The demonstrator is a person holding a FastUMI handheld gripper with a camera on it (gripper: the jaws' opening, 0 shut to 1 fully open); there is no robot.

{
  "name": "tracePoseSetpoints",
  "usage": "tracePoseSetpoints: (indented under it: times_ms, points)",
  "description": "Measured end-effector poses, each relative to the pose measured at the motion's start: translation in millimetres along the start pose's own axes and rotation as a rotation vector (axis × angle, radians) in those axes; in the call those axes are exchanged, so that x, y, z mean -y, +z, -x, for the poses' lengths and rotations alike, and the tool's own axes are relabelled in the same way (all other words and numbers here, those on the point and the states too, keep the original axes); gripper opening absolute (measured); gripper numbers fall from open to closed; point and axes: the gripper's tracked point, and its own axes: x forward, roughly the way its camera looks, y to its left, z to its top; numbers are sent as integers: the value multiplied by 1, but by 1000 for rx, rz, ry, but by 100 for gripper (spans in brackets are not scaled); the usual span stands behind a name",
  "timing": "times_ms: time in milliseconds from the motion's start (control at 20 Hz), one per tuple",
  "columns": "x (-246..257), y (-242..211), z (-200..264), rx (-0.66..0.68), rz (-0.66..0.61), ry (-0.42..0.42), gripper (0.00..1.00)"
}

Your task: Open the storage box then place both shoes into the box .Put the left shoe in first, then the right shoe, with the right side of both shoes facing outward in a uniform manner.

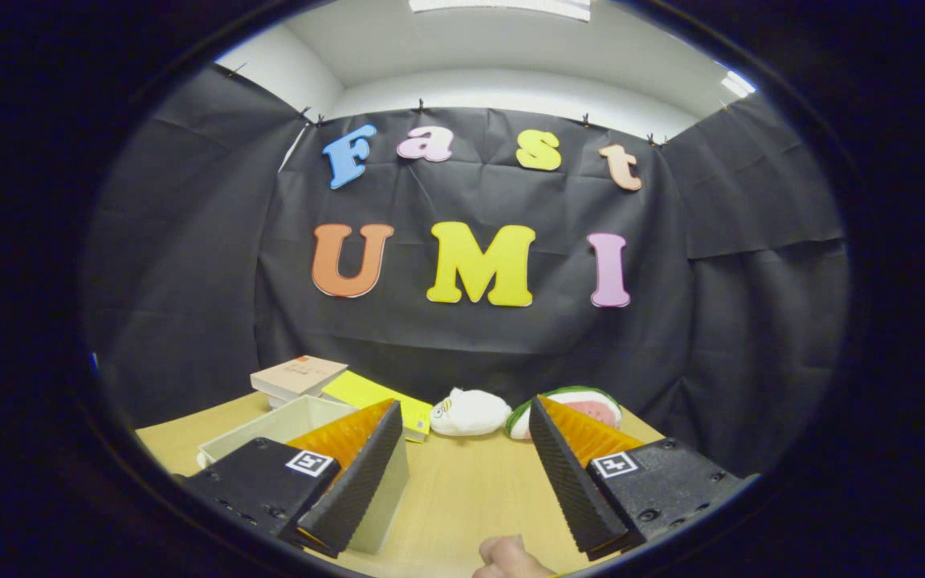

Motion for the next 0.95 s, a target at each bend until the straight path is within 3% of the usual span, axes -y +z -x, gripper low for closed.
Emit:
tracePoseSetpoints:
  times_ms: [200,550,950]
  points:
    - [29,-6,14,16,-61,9,100]
    - [76,-1,30,62,-71,-78,100]
    - [67,-23,26,36,-39,-43,100]
